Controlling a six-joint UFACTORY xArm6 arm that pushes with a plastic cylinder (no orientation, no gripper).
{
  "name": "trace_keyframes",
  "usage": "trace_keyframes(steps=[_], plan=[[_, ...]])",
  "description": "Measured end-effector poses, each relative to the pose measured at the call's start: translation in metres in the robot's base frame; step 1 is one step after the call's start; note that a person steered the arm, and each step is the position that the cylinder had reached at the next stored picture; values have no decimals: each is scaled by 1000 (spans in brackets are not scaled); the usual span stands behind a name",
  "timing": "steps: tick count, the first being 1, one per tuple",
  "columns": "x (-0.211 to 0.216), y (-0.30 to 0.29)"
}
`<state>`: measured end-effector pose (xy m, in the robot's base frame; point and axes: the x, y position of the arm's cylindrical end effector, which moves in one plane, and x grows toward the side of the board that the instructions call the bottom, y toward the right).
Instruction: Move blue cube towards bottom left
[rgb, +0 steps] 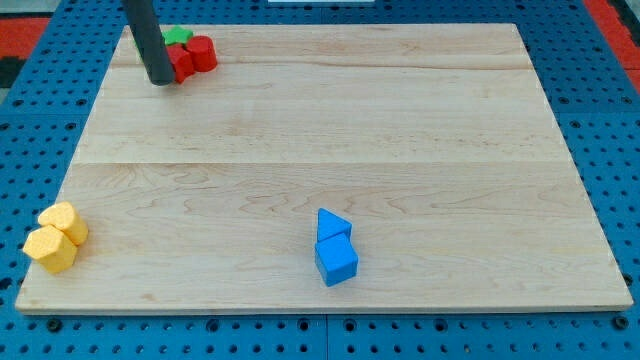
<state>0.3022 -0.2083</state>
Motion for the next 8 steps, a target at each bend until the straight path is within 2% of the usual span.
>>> trace_keyframes(steps=[1, 3, 5, 6, 7, 8], plan=[[11, 7], [75, 41], [152, 204], [177, 286], [204, 313], [235, 302]])
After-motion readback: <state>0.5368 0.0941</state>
